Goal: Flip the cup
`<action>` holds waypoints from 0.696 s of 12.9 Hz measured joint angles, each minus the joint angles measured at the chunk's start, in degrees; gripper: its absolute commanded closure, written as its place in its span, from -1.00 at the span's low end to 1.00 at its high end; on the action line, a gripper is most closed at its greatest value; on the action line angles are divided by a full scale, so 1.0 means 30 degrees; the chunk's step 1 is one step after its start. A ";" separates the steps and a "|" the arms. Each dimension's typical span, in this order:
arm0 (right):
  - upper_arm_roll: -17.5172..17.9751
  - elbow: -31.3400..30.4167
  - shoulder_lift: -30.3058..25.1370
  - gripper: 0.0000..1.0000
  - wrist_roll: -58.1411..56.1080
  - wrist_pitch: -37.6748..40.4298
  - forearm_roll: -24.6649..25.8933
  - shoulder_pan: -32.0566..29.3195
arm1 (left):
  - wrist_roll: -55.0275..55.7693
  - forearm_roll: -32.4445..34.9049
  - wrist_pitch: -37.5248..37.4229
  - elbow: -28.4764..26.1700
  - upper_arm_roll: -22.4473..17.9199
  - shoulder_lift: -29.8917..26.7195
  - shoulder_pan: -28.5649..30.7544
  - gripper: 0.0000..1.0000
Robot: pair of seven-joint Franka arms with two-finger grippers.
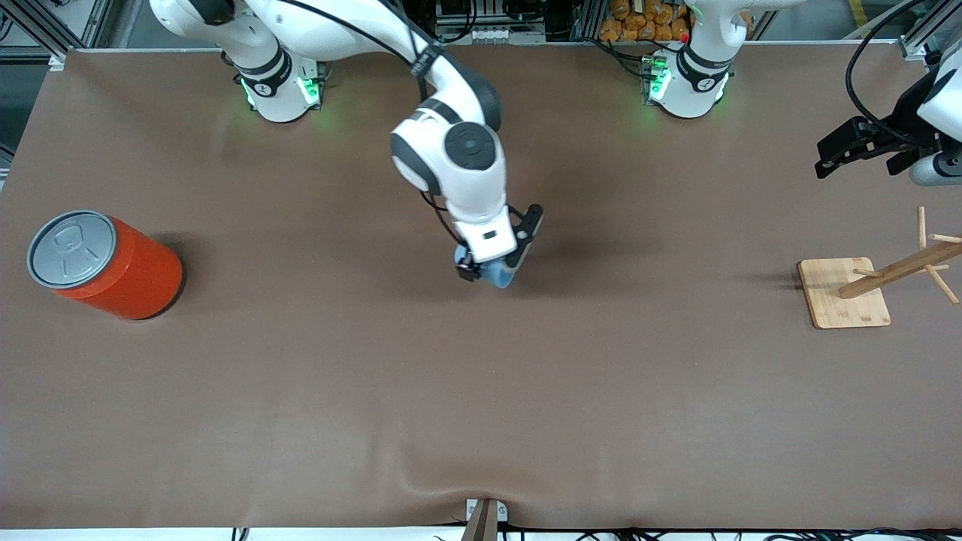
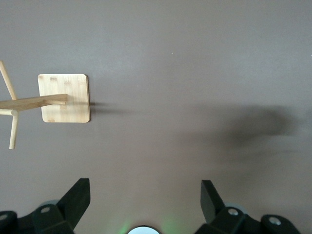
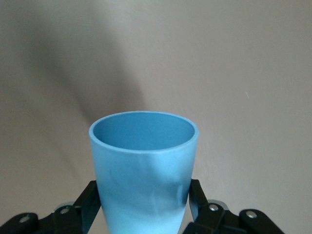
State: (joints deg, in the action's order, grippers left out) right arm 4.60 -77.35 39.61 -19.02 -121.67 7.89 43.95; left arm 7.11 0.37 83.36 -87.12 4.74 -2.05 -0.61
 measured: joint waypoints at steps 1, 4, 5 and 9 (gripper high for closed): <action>-0.0014 0.0092 0.0637 0.64 -0.0254 -0.0727 0.0630 0.0556 | 0.0000 -0.0001 0.0047 -0.0001 0.0016 0.0023 -0.0012 -1.00; -0.0093 0.0798 0.2623 0.64 -0.0329 -0.2087 0.2113 0.2049 | 0.0000 -0.0001 0.0136 0.0000 0.0023 0.0040 -0.0009 -1.00; -0.0137 0.1106 0.3132 0.63 -0.0331 -0.2122 0.2274 0.2440 | 0.0000 -0.0001 0.0143 -0.0001 0.0023 0.0040 -0.0007 -1.00; -0.0189 0.1413 0.3628 0.57 -0.0501 -0.1987 0.2324 0.2987 | 0.0000 -0.0001 0.0152 0.0000 0.0022 0.0040 0.0001 -1.00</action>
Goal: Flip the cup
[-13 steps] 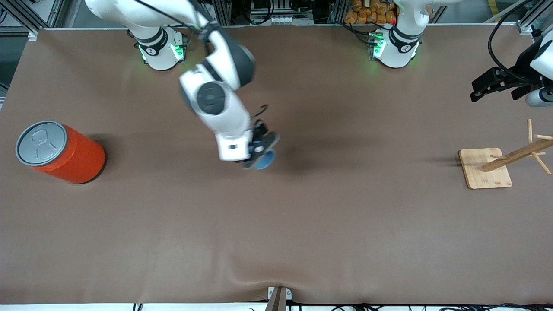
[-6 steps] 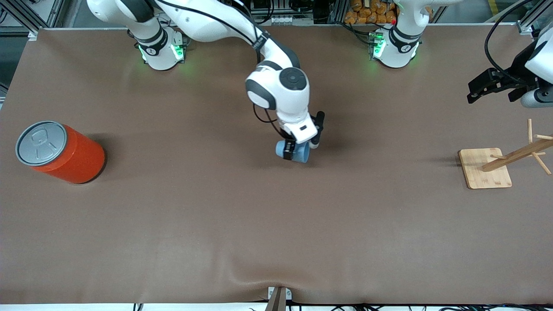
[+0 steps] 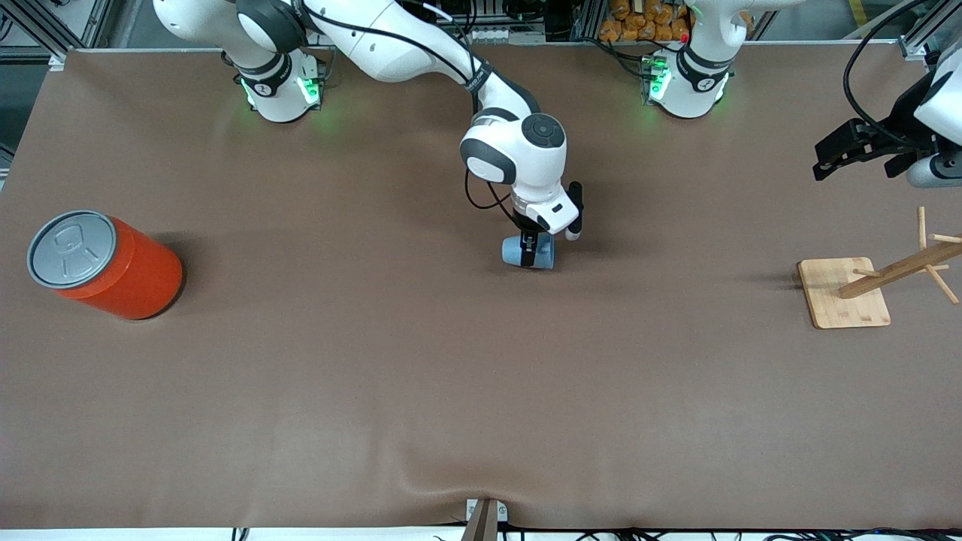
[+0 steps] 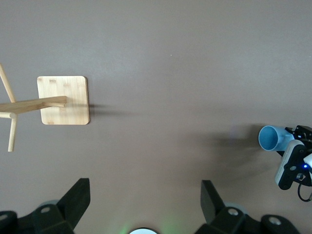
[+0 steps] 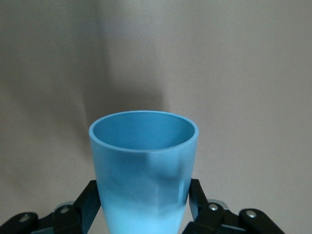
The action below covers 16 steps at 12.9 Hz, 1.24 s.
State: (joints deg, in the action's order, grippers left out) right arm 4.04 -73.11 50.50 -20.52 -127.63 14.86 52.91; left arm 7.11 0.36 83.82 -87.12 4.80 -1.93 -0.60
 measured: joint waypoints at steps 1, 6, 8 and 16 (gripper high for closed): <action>0.0000 0.0000 0.0116 0.56 -0.0012 0.0000 0.0000 0.0027 | 0.0000 0.0000 0.0002 0.0000 0.0000 0.0000 0.0002 -1.00; -0.0012 0.0019 0.0390 -1.00 -0.0027 -0.0037 0.0008 0.0036 | 0.0000 0.0000 0.0015 0.0001 -0.0002 0.0000 0.0034 -1.00; -0.0072 0.0022 0.0404 -1.00 -0.0041 -0.0031 0.0009 0.0036 | 0.0000 0.0000 0.0015 0.0001 -0.0001 0.0000 0.0033 -1.00; -0.0242 0.0501 0.0361 -1.00 -0.0092 0.0141 0.0011 0.0018 | -0.0001 -0.3403 0.2596 -0.0794 0.0948 0.3422 -0.0299 -1.00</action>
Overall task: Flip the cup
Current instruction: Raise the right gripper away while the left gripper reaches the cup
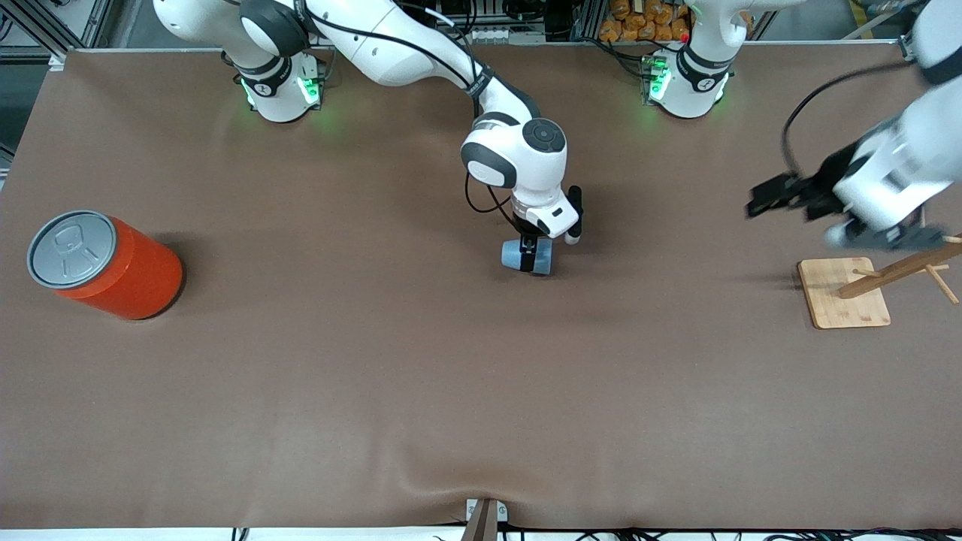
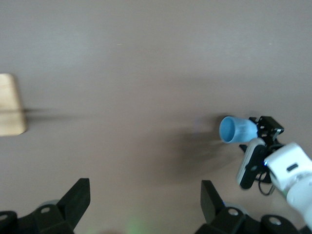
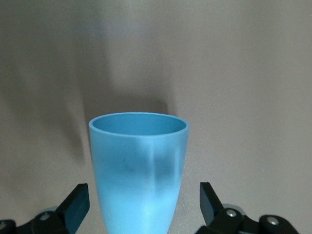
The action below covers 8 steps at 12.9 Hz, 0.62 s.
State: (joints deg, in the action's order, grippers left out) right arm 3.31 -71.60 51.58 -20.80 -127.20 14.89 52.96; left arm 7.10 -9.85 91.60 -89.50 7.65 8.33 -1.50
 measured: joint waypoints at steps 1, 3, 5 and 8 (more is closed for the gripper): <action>0.0013 0.0018 -0.0014 -1.00 -0.0026 0.0220 0.0000 0.0004 | 0.0014 -0.0693 0.0835 -0.0283 0.0293 0.0732 -0.0079 -1.00; 0.0078 0.0144 -0.0140 -1.00 -0.0058 0.1162 0.0000 0.0020 | -0.0090 -0.2771 0.1966 -0.0872 0.0451 0.1916 -0.0092 -1.00; 0.0184 0.0403 -0.0608 -1.00 -0.0069 0.2761 -0.0001 0.0033 | -0.0311 -0.3646 0.2647 -0.1020 0.0452 0.2876 -0.0087 -1.00; 0.0136 0.0682 -0.1822 -1.00 -0.0030 0.4810 -0.0034 -0.0162 | -0.0820 -0.4879 0.2786 -0.1114 0.0599 0.3716 -0.0097 -1.00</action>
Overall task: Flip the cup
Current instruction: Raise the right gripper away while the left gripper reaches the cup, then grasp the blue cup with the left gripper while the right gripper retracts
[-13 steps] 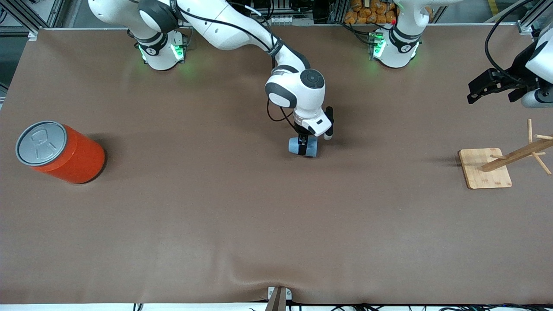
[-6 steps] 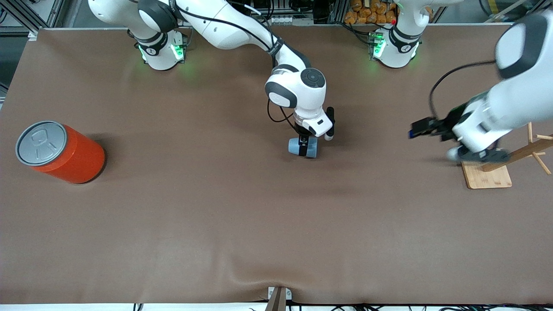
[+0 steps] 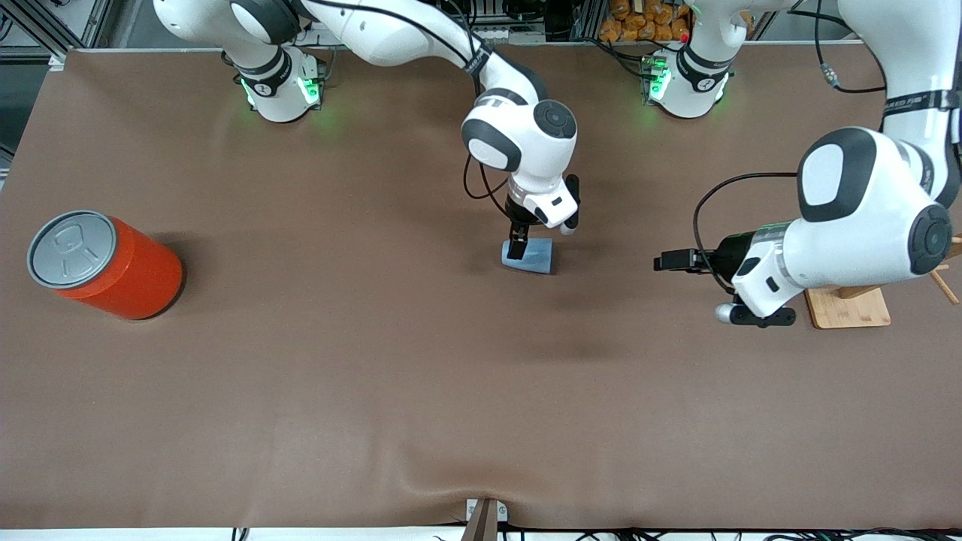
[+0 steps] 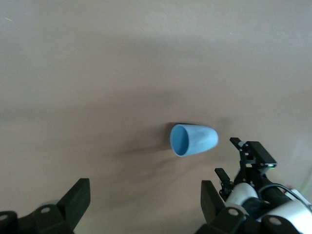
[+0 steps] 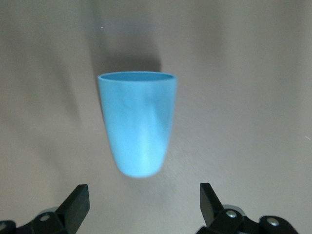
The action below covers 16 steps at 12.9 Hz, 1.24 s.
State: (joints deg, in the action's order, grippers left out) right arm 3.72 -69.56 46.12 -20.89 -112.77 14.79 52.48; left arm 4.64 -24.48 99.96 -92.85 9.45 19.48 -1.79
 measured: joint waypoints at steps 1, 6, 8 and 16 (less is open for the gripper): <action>-0.0063 0.0030 -0.0500 -1.00 0.0042 0.0209 -0.0044 -0.0345 | -0.0533 -0.0816 -0.0001 -0.0229 0.0002 0.0240 0.0039 -1.00; -0.0408 0.0254 -0.2954 -1.00 -0.0018 0.0462 -0.1306 -0.5877 | -0.2473 -0.4029 0.0018 -0.1311 -0.0003 0.1594 0.0347 -1.00; -0.0395 0.0323 -0.3952 -1.00 -0.0180 0.0455 -0.2283 -0.8741 | -0.3112 -0.5323 0.0019 -0.1587 0.0009 0.2050 0.0341 -1.00; 0.0798 0.0355 -0.8166 -1.00 -0.0340 0.4143 -0.3162 -1.6538 | -0.6442 -0.6995 0.2067 -0.2549 0.0252 0.3656 -0.0031 -1.00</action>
State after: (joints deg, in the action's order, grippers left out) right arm 6.11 -68.49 21.62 -21.91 -100.34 5.30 2.86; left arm -14.68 -45.47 106.16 -100.49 10.20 30.45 -1.88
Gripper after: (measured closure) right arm 0.000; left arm 0.000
